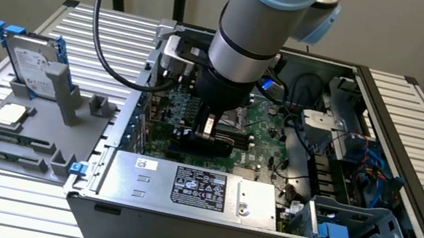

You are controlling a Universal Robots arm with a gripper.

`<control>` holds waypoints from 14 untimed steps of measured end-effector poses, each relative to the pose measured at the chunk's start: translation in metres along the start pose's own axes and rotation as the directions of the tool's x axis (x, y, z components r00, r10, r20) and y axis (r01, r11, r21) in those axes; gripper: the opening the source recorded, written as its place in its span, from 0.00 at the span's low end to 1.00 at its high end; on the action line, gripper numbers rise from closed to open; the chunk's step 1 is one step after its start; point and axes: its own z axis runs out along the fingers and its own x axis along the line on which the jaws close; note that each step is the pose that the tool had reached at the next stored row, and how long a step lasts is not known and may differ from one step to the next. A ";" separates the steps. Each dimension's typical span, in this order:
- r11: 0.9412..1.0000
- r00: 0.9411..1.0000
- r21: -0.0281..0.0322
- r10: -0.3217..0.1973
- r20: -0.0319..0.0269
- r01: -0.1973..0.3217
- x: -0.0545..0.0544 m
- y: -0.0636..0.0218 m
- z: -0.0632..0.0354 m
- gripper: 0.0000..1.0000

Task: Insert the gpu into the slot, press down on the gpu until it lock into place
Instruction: 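Insert the gpu into the slot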

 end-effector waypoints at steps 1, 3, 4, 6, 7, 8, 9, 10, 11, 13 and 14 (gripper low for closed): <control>1.000 1.000 0.000 0.000 0.000 0.000 0.000 0.0000 0.0001 0.33; 1.000 1.000 0.002 0.000 0.000 0.000 0.000 0.0002 0.0003 0.33; 1.000 1.000 0.003 0.000 0.000 0.000 0.000 0.0001 0.0005 0.31; 1.000 1.000 0.004 0.000 0.000 0.000 0.000 0.0003 0.0005 0.26; 1.000 1.000 0.005 0.000 0.000 0.000 0.000 0.0003 0.0006 0.26; 1.000 1.000 0.005 0.000 -0.001 0.000 0.000 0.0004 0.0006 0.26; 1.000 1.000 0.005 0.000 -0.001 0.000 0.000 0.0005 0.0006 0.26; 1.000 1.000 0.005 0.000 -0.001 0.000 0.000 0.0005 0.0007 0.26; 1.000 1.000 0.005 0.000 -0.001 0.000 0.000 0.0007 0.0007 0.26; 1.000 1.000 0.006 0.000 -0.001 0.000 0.000 0.0014 0.0009 0.26; 1.000 1.000 0.006 0.000 -0.001 0.000 0.000 0.0017 0.0010 0.26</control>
